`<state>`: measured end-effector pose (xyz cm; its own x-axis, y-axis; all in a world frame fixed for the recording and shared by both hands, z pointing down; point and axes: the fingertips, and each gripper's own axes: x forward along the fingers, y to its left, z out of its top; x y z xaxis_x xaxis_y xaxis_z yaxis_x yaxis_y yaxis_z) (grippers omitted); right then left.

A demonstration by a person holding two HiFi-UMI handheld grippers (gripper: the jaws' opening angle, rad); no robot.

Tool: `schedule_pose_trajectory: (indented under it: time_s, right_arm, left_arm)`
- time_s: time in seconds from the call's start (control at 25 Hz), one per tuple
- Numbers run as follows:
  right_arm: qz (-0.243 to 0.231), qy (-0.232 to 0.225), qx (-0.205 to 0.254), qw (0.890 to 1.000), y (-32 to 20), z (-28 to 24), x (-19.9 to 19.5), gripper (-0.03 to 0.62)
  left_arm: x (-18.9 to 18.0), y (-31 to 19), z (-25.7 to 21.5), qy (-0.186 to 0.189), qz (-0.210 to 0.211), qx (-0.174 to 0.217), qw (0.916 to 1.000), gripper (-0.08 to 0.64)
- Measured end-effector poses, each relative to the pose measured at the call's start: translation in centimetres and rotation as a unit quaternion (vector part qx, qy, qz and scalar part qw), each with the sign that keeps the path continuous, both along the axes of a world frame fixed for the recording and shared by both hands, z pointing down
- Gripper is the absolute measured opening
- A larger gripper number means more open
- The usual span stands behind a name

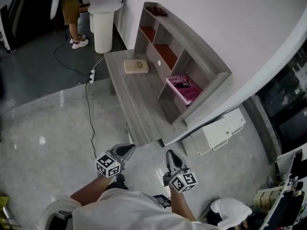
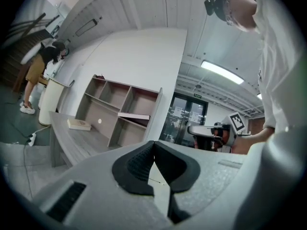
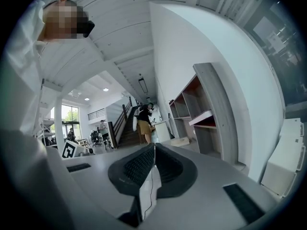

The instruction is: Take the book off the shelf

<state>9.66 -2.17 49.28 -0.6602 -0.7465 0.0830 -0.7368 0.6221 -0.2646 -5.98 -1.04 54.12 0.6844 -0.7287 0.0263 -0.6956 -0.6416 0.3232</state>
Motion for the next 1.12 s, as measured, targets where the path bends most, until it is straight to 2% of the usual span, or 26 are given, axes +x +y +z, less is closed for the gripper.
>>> schedule_pose_trajectory:
  time_s: [0.12,0.32,0.4,0.56,0.8,0.92,1.12]
  right_arm:
    - [0.005,0.004,0.003,1.000,-1.4,-0.3,-1.2,0.018]
    - [0.012,0.016,0.006,1.000,-3.2,-0.3,-2.2,0.018]
    - [0.011,0.022,0.007,1.000,-3.7,-0.3,-2.4,0.018]
    - [0.014,0.028,0.008,0.999,-6.1,0.0,-2.3,0.018]
    - [0.012,0.047,0.024,0.999,-11.2,1.5,-1.5,0.018]
    - [0.010,0.061,0.037,0.997,-13.7,1.8,-1.0,0.018]
    - [-0.028,0.046,0.051,0.997,-17.6,0.8,-1.5,0.018]
  left_arm:
    - [-0.3,-1.1,-0.2,0.000,0.031,0.001,0.9995,0.015]
    - [-1.0,-3.8,-0.7,0.013,0.041,0.010,0.9990,0.015]
    - [-1.3,-4.8,-1.1,0.013,0.032,0.016,0.9993,0.015]
    - [-2.0,-7.9,-1.0,-0.016,-0.011,0.029,0.9994,0.015]
    - [-2.3,-12.8,-0.5,-0.047,-0.056,0.023,0.9971,0.015]
    - [-1.7,-14.6,-0.5,-0.056,-0.064,0.018,0.9962,0.015]
    - [-0.6,-17.8,-2.1,-0.072,-0.070,0.017,0.9948,0.015]
